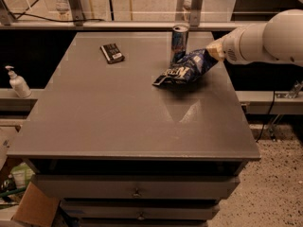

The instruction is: Move blue chip bag near redbull can

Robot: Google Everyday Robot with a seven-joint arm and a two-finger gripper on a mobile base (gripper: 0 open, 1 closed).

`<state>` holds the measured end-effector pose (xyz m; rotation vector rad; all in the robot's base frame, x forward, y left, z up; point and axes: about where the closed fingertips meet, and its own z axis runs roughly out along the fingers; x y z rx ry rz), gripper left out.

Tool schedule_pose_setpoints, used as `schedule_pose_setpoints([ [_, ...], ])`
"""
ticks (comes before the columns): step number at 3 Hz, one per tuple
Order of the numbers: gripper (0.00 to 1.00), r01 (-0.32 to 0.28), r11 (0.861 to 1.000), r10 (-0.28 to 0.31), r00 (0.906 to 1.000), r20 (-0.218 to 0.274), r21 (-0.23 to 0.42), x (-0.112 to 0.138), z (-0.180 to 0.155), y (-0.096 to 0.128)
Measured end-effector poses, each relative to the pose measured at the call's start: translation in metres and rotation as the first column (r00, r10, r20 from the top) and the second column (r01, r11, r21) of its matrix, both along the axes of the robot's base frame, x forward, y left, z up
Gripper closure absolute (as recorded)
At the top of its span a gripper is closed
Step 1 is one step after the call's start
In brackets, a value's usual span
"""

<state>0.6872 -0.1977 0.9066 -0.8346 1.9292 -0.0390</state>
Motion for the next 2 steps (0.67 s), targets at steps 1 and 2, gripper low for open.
schedule_pose_setpoints([
  [1,1.0,0.024,1.0,-0.024,0.9996,0.015,0.0,0.0134,0.0009,-0.0063],
  [2,0.82,0.044,0.999,-0.044,0.999,-0.001,0.008,0.0157,-0.0013,-0.0098],
])
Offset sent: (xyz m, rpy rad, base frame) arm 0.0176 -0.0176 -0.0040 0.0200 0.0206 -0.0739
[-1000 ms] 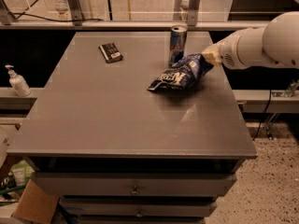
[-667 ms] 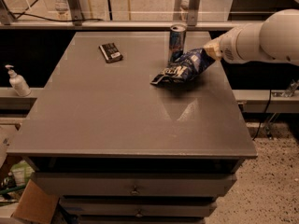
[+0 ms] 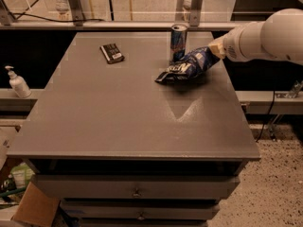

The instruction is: Move blue chip bag near redbull can

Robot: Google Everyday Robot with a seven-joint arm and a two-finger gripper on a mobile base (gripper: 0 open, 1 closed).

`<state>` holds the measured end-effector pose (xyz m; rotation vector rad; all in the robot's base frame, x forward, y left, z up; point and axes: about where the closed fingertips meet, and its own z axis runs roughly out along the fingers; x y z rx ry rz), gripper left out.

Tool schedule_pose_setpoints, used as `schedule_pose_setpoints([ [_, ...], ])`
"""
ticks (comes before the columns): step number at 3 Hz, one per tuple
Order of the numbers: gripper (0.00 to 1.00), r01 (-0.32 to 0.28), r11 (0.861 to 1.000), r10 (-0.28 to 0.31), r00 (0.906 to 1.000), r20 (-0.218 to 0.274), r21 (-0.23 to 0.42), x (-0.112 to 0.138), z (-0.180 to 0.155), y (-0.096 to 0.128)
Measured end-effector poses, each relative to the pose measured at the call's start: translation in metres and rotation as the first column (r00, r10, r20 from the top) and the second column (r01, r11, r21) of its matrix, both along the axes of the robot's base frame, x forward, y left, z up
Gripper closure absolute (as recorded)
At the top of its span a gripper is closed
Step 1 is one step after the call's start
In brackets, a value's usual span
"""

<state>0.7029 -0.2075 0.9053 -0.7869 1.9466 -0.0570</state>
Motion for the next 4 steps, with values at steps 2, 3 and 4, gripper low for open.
schedule_pose_setpoints([
  [2,0.36,0.01,1.0,-0.009,0.9977,-0.068,0.015,-0.014,-0.014,0.006],
  [3,0.12,0.005,1.0,-0.004,0.9949,-0.101,0.017,-0.019,-0.021,0.012],
  [4,0.0,-0.003,1.0,0.005,0.992,-0.126,0.018,-0.023,-0.024,0.014],
])
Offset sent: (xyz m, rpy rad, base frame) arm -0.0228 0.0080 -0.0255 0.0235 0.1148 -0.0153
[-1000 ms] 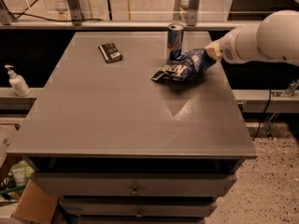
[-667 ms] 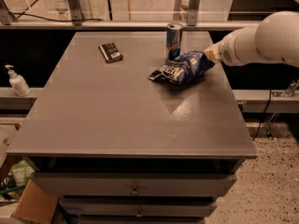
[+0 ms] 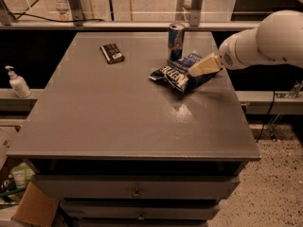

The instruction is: Move blue chip bag near redbull can

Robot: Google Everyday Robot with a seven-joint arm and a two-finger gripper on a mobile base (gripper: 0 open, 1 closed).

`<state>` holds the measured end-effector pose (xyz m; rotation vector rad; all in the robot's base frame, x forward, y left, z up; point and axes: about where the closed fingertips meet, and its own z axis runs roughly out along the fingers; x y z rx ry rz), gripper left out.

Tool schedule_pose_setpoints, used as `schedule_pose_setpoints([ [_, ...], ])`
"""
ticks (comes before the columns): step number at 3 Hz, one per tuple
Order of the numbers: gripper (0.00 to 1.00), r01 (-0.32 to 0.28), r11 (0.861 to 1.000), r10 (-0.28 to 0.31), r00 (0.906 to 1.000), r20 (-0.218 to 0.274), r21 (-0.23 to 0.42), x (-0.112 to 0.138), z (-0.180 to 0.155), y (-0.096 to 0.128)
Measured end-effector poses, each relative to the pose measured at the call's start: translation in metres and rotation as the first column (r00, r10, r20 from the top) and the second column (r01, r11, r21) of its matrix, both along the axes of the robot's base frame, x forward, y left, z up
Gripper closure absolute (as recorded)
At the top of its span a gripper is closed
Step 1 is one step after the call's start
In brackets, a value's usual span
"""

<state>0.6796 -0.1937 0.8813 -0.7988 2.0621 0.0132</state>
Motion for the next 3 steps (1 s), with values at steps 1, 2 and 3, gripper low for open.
schedule_pose_setpoints([
  [1,0.0,-0.031,0.999,0.031,0.9992,-0.025,0.011,-0.015,0.006,-0.004],
  [2,0.0,-0.085,0.996,0.086,0.9953,-0.043,0.041,-0.039,0.018,-0.013],
  [3,0.0,-0.139,0.987,0.144,0.988,-0.056,0.085,-0.073,0.025,-0.031],
])
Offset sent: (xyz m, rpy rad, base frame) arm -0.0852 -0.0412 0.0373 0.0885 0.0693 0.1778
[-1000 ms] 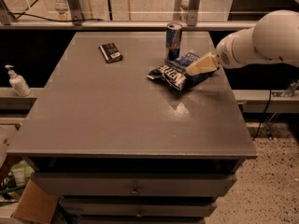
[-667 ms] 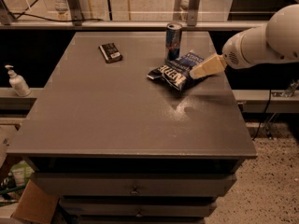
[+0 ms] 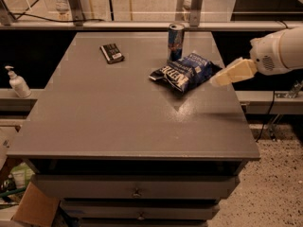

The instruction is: Move blue chip bag near redbull can

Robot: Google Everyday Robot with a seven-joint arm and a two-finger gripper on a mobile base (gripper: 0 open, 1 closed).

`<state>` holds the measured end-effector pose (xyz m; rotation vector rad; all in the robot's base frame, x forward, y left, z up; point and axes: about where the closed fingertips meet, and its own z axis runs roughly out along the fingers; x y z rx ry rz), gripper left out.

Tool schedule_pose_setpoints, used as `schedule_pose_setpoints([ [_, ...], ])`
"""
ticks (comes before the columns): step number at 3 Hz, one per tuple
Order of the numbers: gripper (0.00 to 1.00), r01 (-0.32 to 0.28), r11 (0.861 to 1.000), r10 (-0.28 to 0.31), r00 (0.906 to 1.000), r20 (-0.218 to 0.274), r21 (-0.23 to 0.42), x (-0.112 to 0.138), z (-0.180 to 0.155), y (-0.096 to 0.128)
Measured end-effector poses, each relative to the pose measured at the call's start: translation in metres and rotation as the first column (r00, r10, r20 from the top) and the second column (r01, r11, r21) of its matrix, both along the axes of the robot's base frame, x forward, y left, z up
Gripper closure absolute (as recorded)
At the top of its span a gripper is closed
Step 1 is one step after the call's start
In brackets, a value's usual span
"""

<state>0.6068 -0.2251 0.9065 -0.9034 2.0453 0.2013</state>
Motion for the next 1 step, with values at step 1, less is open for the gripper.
schedule_pose_setpoints([
  [1,0.0,-0.007,1.0,0.007,1.0,-0.004,0.003,-0.0065,0.0003,-0.0039],
])
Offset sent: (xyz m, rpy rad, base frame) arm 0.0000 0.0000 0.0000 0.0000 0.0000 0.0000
